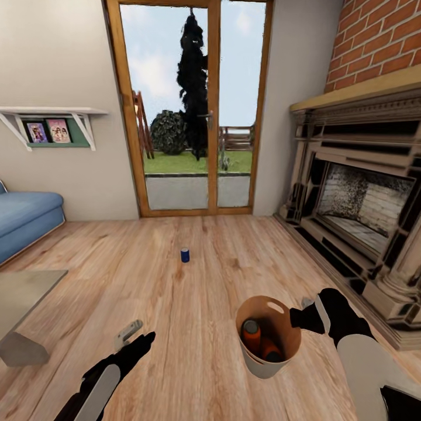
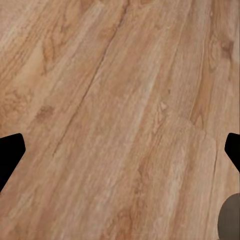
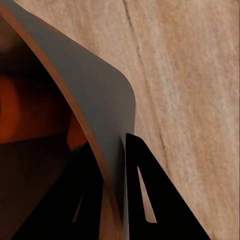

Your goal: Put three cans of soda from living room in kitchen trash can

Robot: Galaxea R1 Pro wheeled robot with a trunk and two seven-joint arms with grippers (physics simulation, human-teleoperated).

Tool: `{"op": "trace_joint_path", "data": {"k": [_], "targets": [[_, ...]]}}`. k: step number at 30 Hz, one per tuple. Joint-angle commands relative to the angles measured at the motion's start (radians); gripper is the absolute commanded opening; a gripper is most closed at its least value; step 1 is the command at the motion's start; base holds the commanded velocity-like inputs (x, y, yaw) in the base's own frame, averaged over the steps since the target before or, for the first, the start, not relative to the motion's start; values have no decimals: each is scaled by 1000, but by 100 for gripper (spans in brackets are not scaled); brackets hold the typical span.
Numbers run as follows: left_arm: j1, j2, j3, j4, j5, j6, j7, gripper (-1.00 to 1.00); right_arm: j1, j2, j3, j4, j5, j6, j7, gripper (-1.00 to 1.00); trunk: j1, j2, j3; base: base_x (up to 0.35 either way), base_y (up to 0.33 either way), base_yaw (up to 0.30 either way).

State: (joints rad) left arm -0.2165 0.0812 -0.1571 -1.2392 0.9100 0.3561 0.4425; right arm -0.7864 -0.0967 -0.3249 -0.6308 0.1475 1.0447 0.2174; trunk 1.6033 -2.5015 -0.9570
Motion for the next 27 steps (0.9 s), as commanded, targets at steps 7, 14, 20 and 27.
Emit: {"op": "trace_joint_path", "data": {"k": [7,14,20,27], "targets": [[1,-7,-56,-88,2,-8,231,100,0,1,1,-1,-34,2,3,-100,0,0,0,338,92,0],[2,-7,-138,-110,0,-12,337,100,0,0,-3,-7,-34,2,4,-100,0,0,0,341,70,0],[-2,-8,-143,-105,2,-10,340,100,2,-1,-2,-45,-35,2,5,-100,0,0,0,347,5,0],[-16,-11,-142,-52,5,-4,238,100,6,-3,-2,-136,-32,2,8,-100,0,0,0,348,0,0]]}}
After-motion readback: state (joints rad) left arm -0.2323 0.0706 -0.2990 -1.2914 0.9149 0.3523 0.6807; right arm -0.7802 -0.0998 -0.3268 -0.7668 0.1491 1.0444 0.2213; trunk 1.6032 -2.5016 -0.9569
